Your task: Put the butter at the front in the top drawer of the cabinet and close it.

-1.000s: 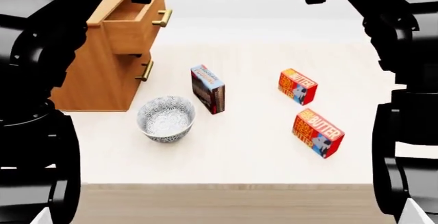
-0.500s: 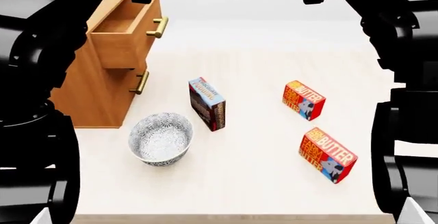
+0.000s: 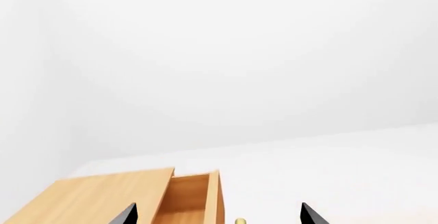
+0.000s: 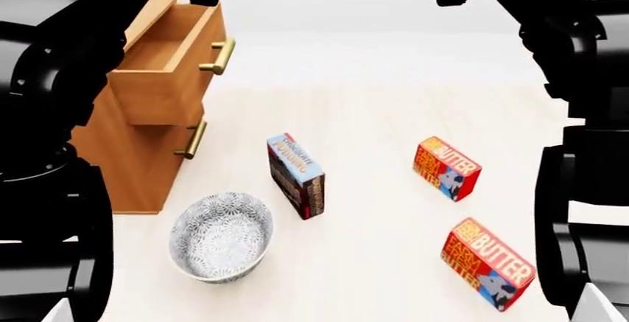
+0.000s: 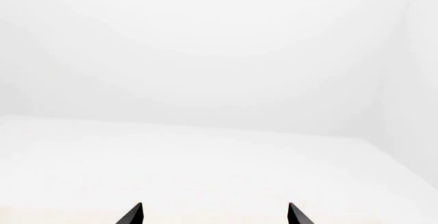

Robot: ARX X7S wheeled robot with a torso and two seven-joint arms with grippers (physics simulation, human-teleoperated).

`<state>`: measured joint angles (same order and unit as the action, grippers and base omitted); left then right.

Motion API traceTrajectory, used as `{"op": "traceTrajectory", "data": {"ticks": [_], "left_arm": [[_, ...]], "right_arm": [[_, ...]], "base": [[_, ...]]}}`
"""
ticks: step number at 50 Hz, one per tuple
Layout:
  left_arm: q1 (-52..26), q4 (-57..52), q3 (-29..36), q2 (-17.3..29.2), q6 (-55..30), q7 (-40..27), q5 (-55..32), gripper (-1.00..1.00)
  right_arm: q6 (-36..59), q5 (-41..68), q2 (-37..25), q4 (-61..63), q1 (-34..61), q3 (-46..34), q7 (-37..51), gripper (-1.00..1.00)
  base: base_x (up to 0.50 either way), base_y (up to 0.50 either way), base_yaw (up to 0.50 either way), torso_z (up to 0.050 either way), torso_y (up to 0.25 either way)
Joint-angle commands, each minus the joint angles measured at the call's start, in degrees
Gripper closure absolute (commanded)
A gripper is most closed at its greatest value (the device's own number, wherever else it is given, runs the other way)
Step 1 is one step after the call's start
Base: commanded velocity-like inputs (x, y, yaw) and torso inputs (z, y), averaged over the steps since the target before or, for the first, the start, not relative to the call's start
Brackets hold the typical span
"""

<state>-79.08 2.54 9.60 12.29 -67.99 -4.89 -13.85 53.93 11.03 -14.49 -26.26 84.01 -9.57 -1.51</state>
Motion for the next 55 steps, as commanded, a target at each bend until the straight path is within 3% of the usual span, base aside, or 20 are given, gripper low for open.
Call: {"op": "traceTrajectory", "data": {"ticks": [1,35,55], "left_arm": [[-0.07,0.04,0.12,0.1,-0.12,-0.15,-0.28,-1.0],[0.02,0.01,0.35,0.37,0.5,-0.73,-0.96,-1.0],[0.01,0.05,0.5,0.54,0.65,-0.98,-1.42,-1.0]], "right_arm": [[0.42,0.34,-0.23,0.4,-0.11,0.15,0.11,-1.0],[0.6,1.09,-0.28,0.32,-0.53,0.25,0.54,-1.0],[1.01,1.8,-0.3,0.32,-0.81,0.64,0.8,-1.0]], "base": [[0.25,0.0,0.0,0.0,0.0],[0.26,0.0,0.0,0.0,0.0],[0.06,0.0,0.0,0.0,0.001]]}}
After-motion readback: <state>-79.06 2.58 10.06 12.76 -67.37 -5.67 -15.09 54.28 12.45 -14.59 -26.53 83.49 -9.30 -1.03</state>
